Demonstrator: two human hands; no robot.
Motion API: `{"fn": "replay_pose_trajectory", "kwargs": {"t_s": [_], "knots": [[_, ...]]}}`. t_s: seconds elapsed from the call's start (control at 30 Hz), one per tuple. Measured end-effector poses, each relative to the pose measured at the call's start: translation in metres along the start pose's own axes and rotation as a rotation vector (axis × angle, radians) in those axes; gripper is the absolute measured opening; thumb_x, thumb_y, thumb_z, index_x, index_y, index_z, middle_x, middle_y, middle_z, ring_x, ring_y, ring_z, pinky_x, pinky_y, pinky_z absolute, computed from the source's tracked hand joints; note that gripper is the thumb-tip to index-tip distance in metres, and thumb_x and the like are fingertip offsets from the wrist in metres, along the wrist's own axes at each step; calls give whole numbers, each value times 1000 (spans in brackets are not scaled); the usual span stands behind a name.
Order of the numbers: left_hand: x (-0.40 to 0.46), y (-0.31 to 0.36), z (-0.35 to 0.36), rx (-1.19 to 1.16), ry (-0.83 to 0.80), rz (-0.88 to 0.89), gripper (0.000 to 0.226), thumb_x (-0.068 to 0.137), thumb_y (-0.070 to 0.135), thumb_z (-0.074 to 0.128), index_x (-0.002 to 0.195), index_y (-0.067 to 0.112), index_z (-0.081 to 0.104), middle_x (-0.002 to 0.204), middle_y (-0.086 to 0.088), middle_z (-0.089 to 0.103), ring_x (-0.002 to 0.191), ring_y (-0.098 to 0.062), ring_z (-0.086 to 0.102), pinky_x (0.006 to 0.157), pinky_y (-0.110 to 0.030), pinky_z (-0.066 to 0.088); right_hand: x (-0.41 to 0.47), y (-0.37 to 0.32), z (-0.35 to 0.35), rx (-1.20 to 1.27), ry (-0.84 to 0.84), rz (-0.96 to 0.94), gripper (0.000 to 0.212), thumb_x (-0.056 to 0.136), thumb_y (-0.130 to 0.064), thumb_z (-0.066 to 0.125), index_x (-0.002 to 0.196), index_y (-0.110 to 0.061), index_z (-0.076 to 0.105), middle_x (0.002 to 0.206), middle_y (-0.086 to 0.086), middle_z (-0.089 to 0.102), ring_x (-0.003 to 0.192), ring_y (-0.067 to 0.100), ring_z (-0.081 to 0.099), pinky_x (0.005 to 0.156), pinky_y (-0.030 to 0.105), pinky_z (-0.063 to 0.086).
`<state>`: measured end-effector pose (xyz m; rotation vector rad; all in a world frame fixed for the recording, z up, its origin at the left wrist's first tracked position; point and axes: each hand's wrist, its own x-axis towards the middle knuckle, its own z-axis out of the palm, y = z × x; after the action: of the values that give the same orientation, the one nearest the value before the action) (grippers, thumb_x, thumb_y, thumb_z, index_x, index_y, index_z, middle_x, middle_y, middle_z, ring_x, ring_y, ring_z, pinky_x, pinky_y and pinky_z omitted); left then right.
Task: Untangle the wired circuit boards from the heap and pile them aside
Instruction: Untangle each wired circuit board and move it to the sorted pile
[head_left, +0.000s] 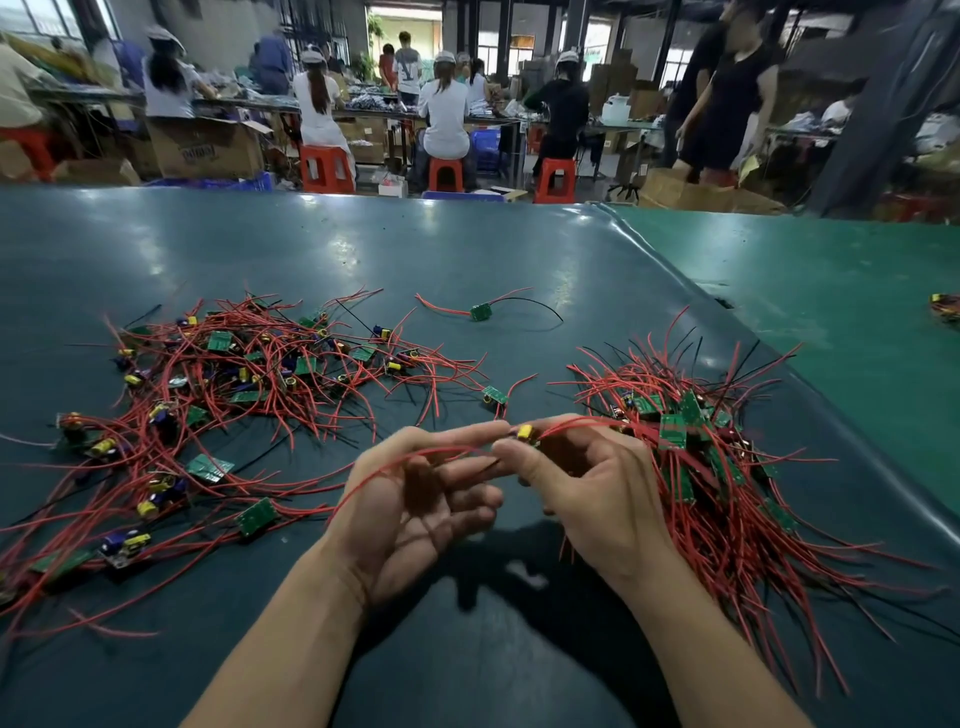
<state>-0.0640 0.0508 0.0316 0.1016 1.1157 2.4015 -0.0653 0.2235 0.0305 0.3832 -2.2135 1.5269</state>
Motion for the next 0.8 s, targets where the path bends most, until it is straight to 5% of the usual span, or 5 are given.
{"fn": "replay_pose_trajectory", "kwargs": {"t_s": [0.1,0.27,0.43,0.63,0.8], "knots": [[1,1,-2,-79,3,60,48,76,32,45,99,3,77,106,-22,71,65,-22,67,62,-28,56,-1,-2,1,22,277,21,43,70,-64,73,66,-22,70,58,-7,66,45,10,58,45,35,51],[4,-2,-6,-110,55,126,49,77,31,43,102,6,77,105,-19,73,67,-21,68,62,-27,56,7,-2,-3,632,717,455,46,76,-55,68,74,-11,53,59,5,68,30,11,45,31,18,34],[8,-5,-6,-125,53,118,50,74,31,46,106,7,75,107,-17,72,68,-20,67,62,-28,55,7,0,4,762,675,613,28,95,-40,58,92,-12,59,90,5,77,38,12,59,31,16,39],[10,-6,-10,-152,76,152,50,74,29,46,109,7,74,104,-14,73,67,-19,66,61,-27,54,7,0,-1,844,597,724,40,98,-45,50,90,-9,64,73,2,75,40,8,59,34,13,39],[11,-5,-10,-172,79,183,49,69,27,52,107,7,75,104,-13,73,67,-19,63,60,-28,53,8,-6,0,1011,534,657,31,91,-31,61,119,-17,62,108,-2,74,58,12,70,40,15,45]]}}
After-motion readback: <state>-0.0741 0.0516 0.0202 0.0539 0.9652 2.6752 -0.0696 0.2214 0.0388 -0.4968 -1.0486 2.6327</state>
